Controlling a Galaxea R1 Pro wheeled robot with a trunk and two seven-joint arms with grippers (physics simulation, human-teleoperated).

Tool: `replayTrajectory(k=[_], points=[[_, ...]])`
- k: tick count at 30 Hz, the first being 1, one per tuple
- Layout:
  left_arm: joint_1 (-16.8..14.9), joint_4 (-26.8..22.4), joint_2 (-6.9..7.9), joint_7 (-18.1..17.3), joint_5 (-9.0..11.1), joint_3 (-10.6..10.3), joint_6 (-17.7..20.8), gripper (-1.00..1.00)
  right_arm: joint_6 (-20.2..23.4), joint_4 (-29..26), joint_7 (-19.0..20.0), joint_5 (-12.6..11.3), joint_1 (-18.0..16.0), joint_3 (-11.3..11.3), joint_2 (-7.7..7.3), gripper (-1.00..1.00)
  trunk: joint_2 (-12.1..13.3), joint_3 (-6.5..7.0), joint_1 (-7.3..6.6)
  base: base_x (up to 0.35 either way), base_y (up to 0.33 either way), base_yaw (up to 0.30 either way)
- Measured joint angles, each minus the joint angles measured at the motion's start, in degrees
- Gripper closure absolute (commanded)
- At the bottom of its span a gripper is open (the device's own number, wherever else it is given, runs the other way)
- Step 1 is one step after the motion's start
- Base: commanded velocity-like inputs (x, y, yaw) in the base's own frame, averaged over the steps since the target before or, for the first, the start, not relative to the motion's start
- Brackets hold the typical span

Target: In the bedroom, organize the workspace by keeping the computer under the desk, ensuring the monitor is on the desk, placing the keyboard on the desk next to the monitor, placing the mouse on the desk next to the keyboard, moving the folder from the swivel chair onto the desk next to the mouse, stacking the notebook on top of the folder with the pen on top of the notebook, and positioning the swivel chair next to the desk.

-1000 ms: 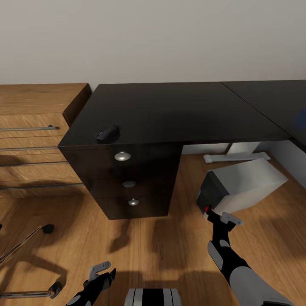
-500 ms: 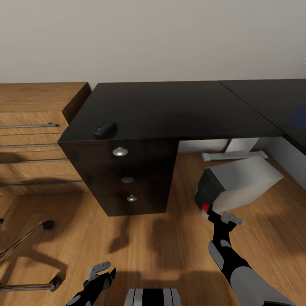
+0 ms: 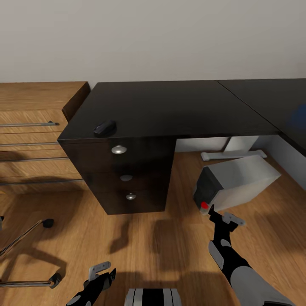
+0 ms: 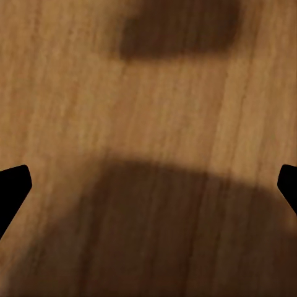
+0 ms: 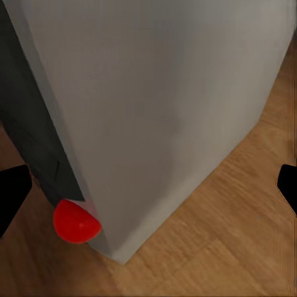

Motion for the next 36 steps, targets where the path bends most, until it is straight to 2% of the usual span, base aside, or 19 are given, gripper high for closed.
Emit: replayTrajectory(k=[9, 22, 36], points=[[0.01, -0.01, -0.01, 0.02, 0.00, -0.02, 0.00, -1.00, 0.01, -0.13, -1.88, -0.02, 0.00, -0.36, -0.08, -1.00, 0.00, -0.36, 0.00, -0.002, -0.001, 0.080], [-0.01, 0.00, 0.06, 0.01, 0.00, 0.01, 0.00, -1.00, -0.11, -1.59, -2.25, 0.02, 0.00, -2.57, -0.14, -1.00, 0.00, -0.96, 0.00, 0.000, 0.000, 0.077], [0.01, 0.00, 0.06, 0.01, -0.05, 0.00, 0.00, -1.00, -2.94, -1.83, -2.93, 0.02, 0.00, -3.01, -0.25, -1.00, 0.00, -1.02, 0.00, 0.000, 0.000, 0.005]])
